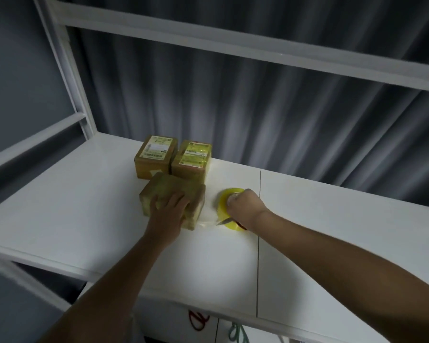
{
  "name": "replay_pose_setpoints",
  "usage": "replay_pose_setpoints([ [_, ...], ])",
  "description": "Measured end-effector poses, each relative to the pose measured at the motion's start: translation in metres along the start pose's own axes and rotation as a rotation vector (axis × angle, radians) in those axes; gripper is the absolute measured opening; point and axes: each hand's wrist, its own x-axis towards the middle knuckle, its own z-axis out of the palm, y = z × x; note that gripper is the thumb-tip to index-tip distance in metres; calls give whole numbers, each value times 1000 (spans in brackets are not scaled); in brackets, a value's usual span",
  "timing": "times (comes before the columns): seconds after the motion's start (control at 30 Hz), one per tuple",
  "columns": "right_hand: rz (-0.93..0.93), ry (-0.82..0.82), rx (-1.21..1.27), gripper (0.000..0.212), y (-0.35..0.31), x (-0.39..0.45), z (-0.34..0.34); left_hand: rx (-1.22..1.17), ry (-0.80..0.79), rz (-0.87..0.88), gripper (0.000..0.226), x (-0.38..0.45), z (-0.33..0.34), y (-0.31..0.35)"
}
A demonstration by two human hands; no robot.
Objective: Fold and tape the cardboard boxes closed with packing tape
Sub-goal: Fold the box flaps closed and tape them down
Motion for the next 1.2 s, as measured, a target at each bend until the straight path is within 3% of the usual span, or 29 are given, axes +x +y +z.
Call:
replay_pose_setpoints([
  [0.07,60,44,118,20,-12,-11,22,-3,-7,-9,78,1,-1,0],
  [0.17,211,148,394,9,-27,-32,46,-12,12,-15,75,2,-5,2],
  [0.3,256,-29,664,25,-36,-48,84,-1,30,1,66,1,-11,6],
  [0.43,370,257,905,24,-43,-47,81,15,12,10,64,0,-11,7],
  [0.5,367,369,1228,39,-49,-35,75,33,6,14,65,-2,-11,5],
  [0.6,327,346,1690,75,-61,-14,59,10,1,4,68,-8,-14,2],
  [0.67,382,358,1946,64,-69,-1,49,-51,14,-23,60,-12,-18,-1],
  [0.8,513,585,2203,11,-67,12,37,-197,89,-105,47,-15,-36,-13],
  [1.03,481,832,2184,22,-36,10,2,-300,-195,-287,66,-5,-80,-23],
  [1.2,504,655,2437,13,-32,17,-6,-348,-234,-310,64,-5,-79,-21],
])
